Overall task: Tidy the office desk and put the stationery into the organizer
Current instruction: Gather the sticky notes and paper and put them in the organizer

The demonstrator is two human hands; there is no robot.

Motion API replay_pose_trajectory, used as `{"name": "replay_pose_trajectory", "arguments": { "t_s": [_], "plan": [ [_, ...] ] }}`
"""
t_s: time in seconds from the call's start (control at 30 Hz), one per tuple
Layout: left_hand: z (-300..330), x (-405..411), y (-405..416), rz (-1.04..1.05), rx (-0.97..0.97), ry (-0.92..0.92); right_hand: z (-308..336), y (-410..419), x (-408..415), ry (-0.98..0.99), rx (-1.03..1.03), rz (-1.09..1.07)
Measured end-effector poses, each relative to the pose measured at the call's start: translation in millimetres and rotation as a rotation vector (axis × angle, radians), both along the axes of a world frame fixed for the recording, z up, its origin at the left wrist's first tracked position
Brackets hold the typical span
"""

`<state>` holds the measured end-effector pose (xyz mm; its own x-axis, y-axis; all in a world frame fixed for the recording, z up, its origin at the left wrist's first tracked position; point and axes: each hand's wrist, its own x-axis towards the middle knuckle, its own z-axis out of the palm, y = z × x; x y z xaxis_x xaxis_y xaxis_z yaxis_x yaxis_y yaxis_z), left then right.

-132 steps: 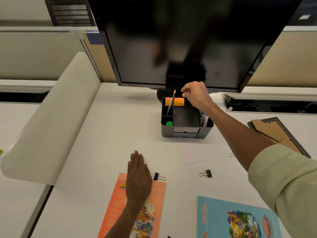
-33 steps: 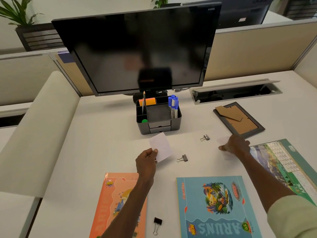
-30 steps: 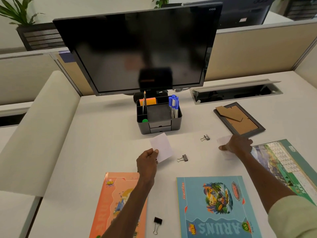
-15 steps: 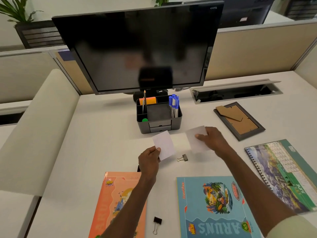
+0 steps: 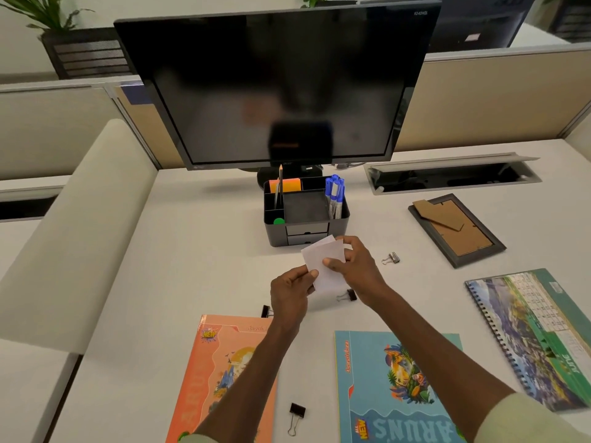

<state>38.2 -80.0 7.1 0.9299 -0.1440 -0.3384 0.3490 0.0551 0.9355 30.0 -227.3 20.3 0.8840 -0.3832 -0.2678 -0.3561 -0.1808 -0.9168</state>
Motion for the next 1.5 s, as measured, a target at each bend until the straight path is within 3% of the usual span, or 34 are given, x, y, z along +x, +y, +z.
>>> {"name": "replay_pose_trajectory", "arguments": {
  "t_s": [0.3, 0.5, 0.83, 0.93, 1.1, 1.2, 1.37, 1.5],
  "plan": [
    [-14.6, 19.0, 6.3, -0.008, 0.378, -0.350, -15.7, 10.3, 8.9, -0.065, -0.097, 0.076],
    [-26.9, 16.0, 4.6, 0.030, 0.523, -0.363, -27.5, 22.0, 10.5, -0.078, -0.088, 0.099],
    [-29.2, 14.5, 2.0, 0.021, 0.573, -0.416, -29.7, 30.0, 12.1, -0.013, -0.142, 0.089],
    [-28.5, 14.6, 3.6, 0.020, 0.589, -0.424, -22.1, 22.3, 11.4, -0.090, -0.268, 0.139],
    [-25.1, 17.7, 4.7, 0.010, 0.555, -0.471, 2.0, -3.2, 13.0, -0.291, -0.696, 0.391],
    [-23.1, 20.4, 3.5, -0.026, 0.535, -0.444, 11.4, -14.8, 18.8, -0.297, -0.856, 0.490],
    [-21.2, 15.3, -0.6, -0.034, 0.477, -0.477, 17.3, -21.1, 24.6, -0.244, -0.934, 0.509],
    [-35.7, 12.0, -3.0, -0.168, 0.667, -0.403, 33.9, -28.0, 30.3, -0.294, -0.905, 0.387]
  ]
}}
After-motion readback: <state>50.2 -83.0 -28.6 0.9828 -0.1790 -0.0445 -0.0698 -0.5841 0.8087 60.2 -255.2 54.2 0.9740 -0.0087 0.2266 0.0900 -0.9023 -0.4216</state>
